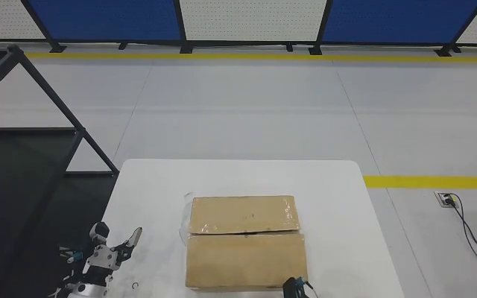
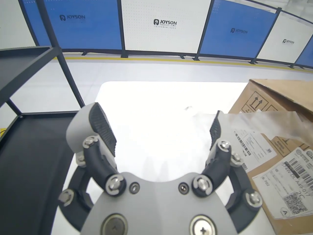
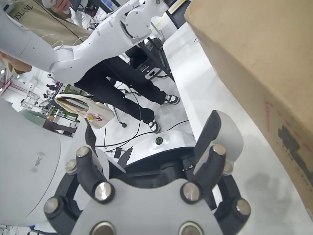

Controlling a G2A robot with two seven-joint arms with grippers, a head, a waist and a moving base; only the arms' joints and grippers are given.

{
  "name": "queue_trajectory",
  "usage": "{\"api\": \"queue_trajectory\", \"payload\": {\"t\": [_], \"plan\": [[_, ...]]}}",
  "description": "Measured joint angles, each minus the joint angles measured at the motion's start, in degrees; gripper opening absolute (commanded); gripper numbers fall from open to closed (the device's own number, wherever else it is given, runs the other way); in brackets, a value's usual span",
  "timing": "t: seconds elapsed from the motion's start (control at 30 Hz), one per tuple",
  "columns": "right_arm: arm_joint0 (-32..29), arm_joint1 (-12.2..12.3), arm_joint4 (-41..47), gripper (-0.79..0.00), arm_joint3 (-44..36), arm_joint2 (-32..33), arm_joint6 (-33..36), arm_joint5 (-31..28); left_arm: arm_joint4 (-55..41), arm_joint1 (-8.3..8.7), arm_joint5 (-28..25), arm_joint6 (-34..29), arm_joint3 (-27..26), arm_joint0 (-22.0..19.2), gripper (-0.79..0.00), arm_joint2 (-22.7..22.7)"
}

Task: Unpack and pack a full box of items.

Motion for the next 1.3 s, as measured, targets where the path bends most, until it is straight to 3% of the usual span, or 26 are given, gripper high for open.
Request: {"api": "queue_trajectory", "payload": {"t": [0.3,0.6,1.1,1.3], "plan": [[6.3,-2.4,-5.2,0.000,5.9,-7.8,-8.2,3.6,-0.6,-0.07,0.2,0.2,0.2,0.1,0.000,-0.6],[10.7,-4.1,-5.2,0.000,10.2,-11.5,-13.0,6.6,-0.8,-0.16,0.4,0.5,0.7,0.2,0.000,-0.9],[12.0,-5.4,-8.1,0.000,11.1,-11.4,-20.2,12.0,-0.5,-0.35,0.8,-1.2,0.9,-0.2,0.000,-0.2],[10.5,-4.4,-5.8,0.000,9.1,-9.6,-14.5,6.3,4.4,-0.12,-1.7,-4.5,1.3,-2.4,0.000,2.2]]}}
